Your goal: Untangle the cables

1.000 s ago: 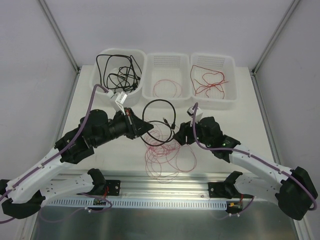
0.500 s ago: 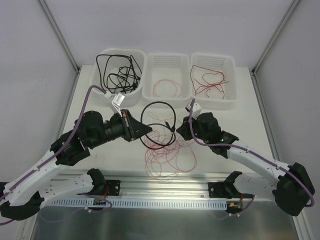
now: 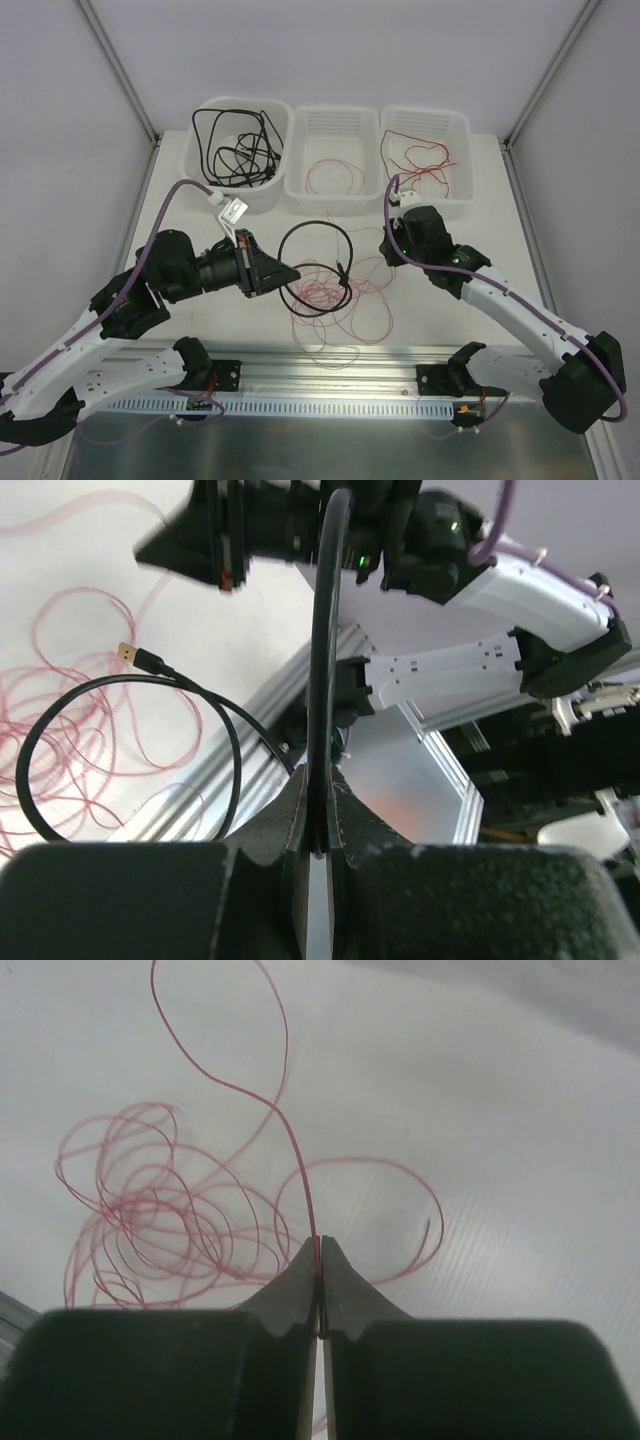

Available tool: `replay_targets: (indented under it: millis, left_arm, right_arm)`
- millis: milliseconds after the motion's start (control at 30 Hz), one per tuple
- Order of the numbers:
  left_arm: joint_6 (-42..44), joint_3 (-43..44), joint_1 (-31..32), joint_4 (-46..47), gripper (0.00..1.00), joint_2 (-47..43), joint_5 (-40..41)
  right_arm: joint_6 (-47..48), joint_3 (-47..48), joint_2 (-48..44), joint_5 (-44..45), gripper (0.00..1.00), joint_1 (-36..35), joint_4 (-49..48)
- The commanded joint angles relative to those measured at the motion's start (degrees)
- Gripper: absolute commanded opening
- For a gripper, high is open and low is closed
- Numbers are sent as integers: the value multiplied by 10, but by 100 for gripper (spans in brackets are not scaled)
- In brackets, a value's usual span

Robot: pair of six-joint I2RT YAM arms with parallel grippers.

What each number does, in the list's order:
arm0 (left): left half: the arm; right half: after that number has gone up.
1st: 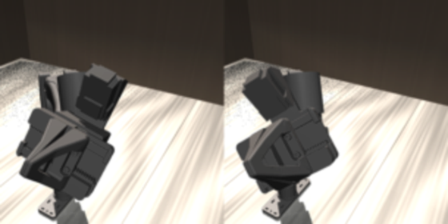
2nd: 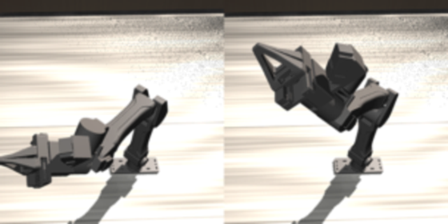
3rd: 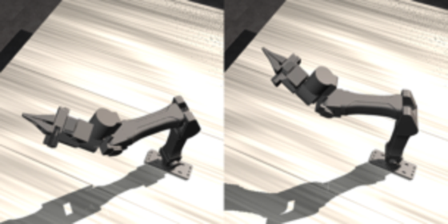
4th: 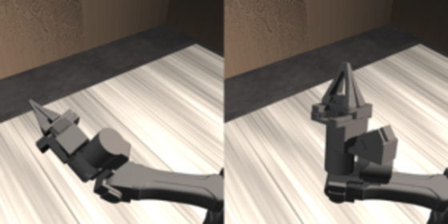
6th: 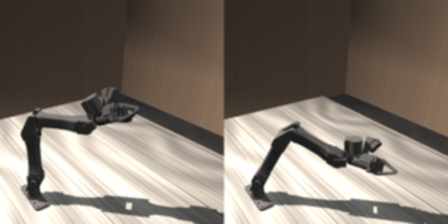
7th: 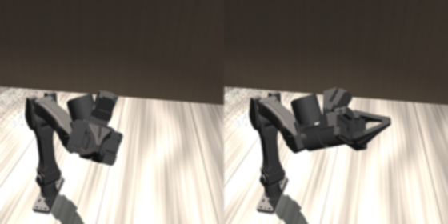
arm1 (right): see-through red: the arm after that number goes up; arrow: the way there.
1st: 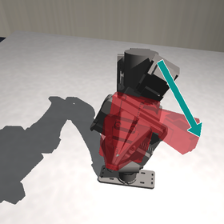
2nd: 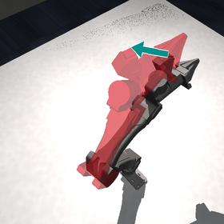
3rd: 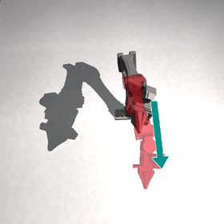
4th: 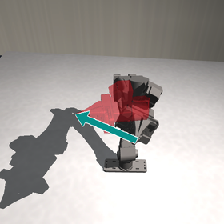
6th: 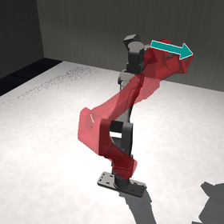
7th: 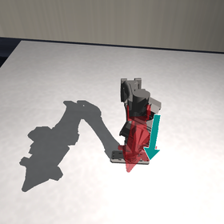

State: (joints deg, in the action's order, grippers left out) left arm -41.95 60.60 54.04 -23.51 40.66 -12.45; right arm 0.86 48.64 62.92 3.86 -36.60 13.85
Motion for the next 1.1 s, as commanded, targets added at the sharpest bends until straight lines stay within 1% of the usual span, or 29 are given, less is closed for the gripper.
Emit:
replay_targets:
  millis: [0, 33, 100, 133, 167, 200, 267, 300, 333, 367, 400, 433, 467, 500, 533, 567, 600, 633, 667, 733, 767, 833, 1000, 1067]
  left_arm:
    - [38, 22, 3, 7, 0, -36, 60]
    - [49, 28, 3, 4, 0, -37, 80]
    - [61, 43, 3, 3, 0, -32, 142]
    - [74, 55, 3, 2, 0, -20, 159]
    - [79, 61, 3, 1, 0, -11, 186]
    - [87, 69, 3, 1, 0, 2, 190]
    - [110, 96, 2, 1, 0, 53, 191]
    - [115, 104, -1, 1, 0, 70, 195]
    - [131, 122, -7, 1, 0, 111, 196]
    - [139, 133, -16, 1, 0, 131, 194]
    - [145, 146, -28, 1, 0, 150, 177]
    - [153, 172, -65, 1, 0, 181, 162]
    - [154, 186, -88, 2, 0, 194, 148]
    - [154, 199, -114, 4, 0, 207, 126]
    - [161, 228, -159, 6, 0, 231, 125]
    - [168, 245, -181, 8, 0, 244, 111]
    - [179, 263, -197, 10, 0, 257, 110]
    - [194, 303, -212, 10, 0, 285, 108]
    - [199, 324, -247, 12, 0, 299, 101]
    - [206, 380, -280, 13, 0, 342, 79]
    - [210, 397, -307, 14, 0, 357, 77]
    - [215, 436, -338, 16, 0, 403, 70]
    - [201, 488, -439, 26, 0, 504, 32]
    - [195, 506, -461, 29, 0, 553, 22]
  right_arm:
    - [-38, -40, -18, 4, 6, 1, 79]
    - [-45, -65, -38, -2, 10, 0, 86]
    - [-61, -88, -63, -17, 14, -1, 108]
    - [-65, -103, -94, -21, 20, -1, 122]
    - [-67, -108, -109, -23, 23, -1, 133]
    - [-70, -110, -125, -19, 29, -2, 144]
    - [-69, -110, -165, -19, 41, -1, 177]
    - [-68, -109, -177, -19, 54, -1, 188]
    - [-68, -108, -190, -20, 61, -2, 203]
    - [-68, -105, -217, -18, 67, -2, 210]
    - [-68, -104, -229, -17, 79, -3, 217]
    - [-68, -101, -243, -16, 83, -2, 230]
    - [-67, -100, -266, -10, 88, -2, 237]
    - [-65, -93, -278, -7, 95, -2, 244]
    - [-64, -89, -288, -3, 97, -2, 251]
    - [-63, -86, -297, 1, 99, -3, 263]
    - [-63, -80, -314, 2, 99, -2, 268]
    - [-62, -77, -321, 2, 100, -2, 274]
    - [-61, -76, -328, 1, 100, -2, 276]
    - [-61, -73, -344, -1, 99, -2, 277]
    - [-61, -73, -349, -5, 100, -2, 276]
    - [-61, -74, -355, -8, 100, -3, 275]
    - [-53, -80, -351, -24, 100, -2, 272]
    - [-48, -86, -349, -25, 100, -2, 268]
